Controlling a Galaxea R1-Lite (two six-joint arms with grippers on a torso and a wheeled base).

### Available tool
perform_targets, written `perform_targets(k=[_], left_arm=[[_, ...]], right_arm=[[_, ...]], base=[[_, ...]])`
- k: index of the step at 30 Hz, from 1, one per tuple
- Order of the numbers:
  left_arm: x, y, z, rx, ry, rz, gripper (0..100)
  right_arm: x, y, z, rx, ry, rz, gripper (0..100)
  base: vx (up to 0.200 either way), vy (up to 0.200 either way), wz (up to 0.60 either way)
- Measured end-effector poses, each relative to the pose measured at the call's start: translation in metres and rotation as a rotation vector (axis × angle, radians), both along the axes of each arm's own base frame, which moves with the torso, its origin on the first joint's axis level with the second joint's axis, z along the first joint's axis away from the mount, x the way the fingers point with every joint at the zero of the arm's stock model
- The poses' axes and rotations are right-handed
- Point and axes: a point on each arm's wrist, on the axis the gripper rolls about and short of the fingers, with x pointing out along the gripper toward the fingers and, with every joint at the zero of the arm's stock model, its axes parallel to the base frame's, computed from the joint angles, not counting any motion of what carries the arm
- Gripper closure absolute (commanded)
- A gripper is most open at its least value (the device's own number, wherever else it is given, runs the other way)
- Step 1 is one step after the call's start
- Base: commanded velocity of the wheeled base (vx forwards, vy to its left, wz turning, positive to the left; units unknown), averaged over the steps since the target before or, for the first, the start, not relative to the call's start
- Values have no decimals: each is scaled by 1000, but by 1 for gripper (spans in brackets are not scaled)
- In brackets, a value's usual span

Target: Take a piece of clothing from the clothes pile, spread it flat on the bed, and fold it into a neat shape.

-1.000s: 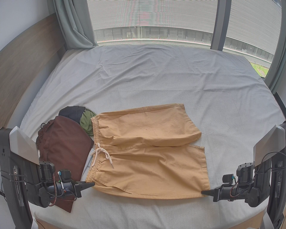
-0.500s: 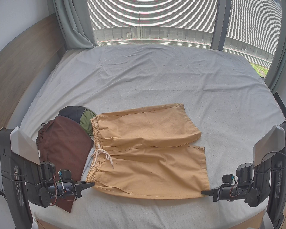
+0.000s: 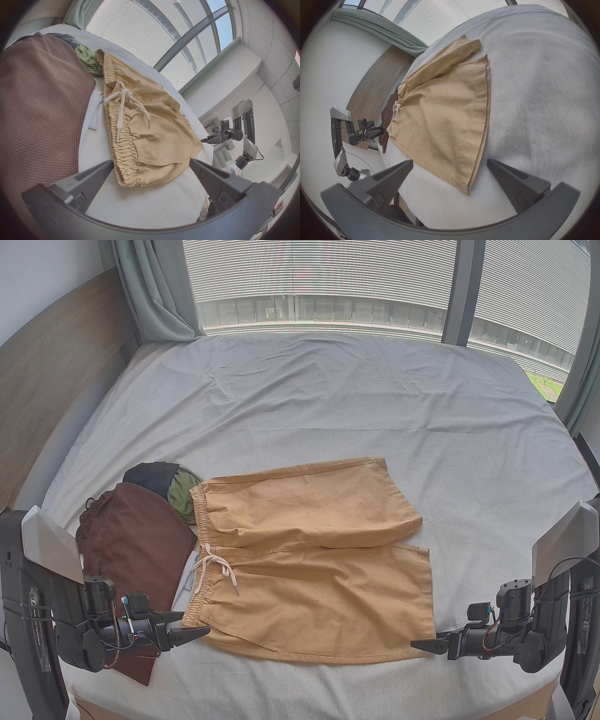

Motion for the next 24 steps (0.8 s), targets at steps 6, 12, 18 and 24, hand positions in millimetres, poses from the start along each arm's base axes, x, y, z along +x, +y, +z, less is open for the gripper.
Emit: perform_targets(k=[6,12,18,24], left_arm=[[1,1,0,-11,8,7,0],[0,2,0,-18,23,16,0],[-2,2,-5,-12,36,15,100],[0,2,-9,-14,45,14,100]], right_arm=[[1,-1,1,0,-4,-4,0],[1,-1,0,0,-8,-3,0],[3,0,0,0,-13,-2,0],[4,0,-1,0,-14,-2,0]], base=[[0,0,0],[0,0,0],[0,0,0],[0,0,0]])
